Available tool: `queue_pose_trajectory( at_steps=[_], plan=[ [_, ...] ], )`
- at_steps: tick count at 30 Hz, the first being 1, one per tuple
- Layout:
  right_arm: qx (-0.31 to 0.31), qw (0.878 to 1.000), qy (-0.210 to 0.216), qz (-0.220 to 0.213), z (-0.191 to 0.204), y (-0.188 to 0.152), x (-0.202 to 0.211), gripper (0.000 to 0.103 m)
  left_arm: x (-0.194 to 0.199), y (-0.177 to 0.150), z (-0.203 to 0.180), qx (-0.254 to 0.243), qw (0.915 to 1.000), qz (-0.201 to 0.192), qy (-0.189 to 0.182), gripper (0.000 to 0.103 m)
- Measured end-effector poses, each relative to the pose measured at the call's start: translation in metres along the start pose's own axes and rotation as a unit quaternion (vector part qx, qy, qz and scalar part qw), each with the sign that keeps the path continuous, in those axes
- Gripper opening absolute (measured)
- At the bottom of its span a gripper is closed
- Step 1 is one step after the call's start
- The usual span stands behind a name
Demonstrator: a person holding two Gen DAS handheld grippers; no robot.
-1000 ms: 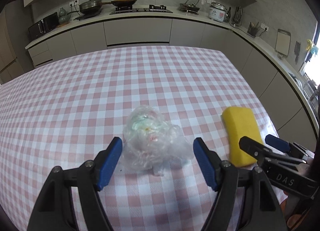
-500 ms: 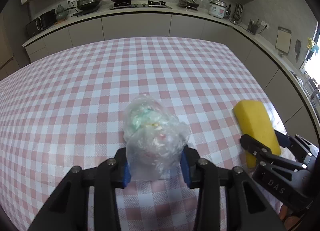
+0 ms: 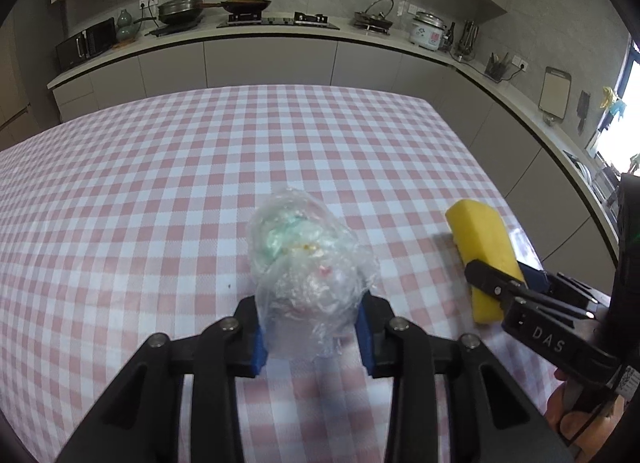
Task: Collect trash
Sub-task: 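Carry the plastic bag and sponge with both tools over the black bucket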
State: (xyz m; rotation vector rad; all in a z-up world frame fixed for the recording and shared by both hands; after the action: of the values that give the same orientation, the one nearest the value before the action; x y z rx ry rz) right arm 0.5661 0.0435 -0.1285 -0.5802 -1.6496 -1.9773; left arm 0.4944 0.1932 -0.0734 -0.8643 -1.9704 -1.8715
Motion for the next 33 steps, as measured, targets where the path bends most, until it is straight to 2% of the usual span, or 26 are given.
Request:
queue_pose_trajectory(
  at_steps=[7, 19, 33],
  plan=[
    [-0.014, 0.999, 0.034, 0.003, -0.004, -0.013, 0.048, 0.049, 0.03, -0.014, -0.023, 0.003, 1.0, -0.005, 0.0, 0.036],
    [-0.007, 0.999, 0.052, 0.011, -0.024, -0.052, 0.121, 0.049, 0.074, -0.051, -0.052, 0.014, 0.9999, -0.002, 0.008, 0.036],
    [-0.011, 0.997, 0.073, -0.004, -0.055, -0.065, 0.18, 0.049, 0.111, -0.066, -0.089, 0.009, 0.9997, -0.019, 0.013, 0.036]
  ],
)
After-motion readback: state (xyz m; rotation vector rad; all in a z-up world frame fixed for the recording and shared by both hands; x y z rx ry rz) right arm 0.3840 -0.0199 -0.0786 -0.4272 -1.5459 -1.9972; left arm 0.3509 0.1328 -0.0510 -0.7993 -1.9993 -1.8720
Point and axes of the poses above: each gripper's, at about its wrist camera, not at the fingertips, and x roughly against the way its jaws point, z to its left, y to its top, the point moved 5 cm from there along -x, roughly the way its jaws point, and after that the axes turned 15 degrees about -z, right-handed, at the moved point
